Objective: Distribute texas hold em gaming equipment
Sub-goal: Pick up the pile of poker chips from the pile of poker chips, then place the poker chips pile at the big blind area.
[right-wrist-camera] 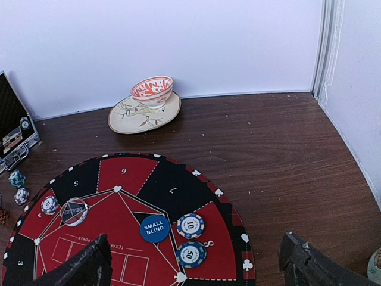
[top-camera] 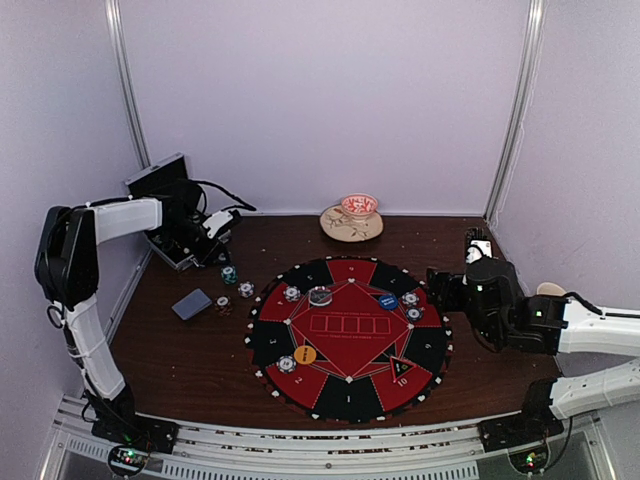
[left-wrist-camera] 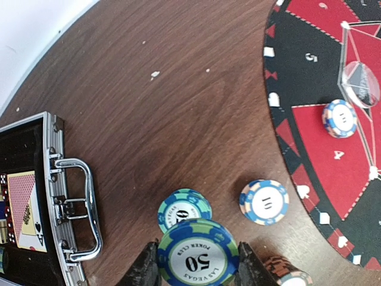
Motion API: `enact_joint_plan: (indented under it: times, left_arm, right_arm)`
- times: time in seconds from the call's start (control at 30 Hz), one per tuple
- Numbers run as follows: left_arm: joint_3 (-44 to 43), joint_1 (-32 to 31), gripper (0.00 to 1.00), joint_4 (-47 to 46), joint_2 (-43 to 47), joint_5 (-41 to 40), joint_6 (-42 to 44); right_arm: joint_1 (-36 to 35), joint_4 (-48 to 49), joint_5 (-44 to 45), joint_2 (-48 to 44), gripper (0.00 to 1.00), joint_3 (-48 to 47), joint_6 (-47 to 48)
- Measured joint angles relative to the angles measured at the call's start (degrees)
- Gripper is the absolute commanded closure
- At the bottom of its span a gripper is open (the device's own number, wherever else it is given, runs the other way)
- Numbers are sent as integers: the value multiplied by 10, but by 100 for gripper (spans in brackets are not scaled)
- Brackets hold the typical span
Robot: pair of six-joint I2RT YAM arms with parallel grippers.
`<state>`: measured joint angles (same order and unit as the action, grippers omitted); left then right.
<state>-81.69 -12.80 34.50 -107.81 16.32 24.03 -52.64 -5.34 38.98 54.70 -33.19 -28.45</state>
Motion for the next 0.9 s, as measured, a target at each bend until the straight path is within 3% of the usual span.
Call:
enact_joint_plan:
  times: [0.4,0.9]
  left_arm:
    - [78,-22,86,-2,87,33,28]
    - [191,-142,86,-17,194,51,79]
  right_arm:
    - [0,0,0,5,1,0,0]
    - [0,0,0,7,1,0,0]
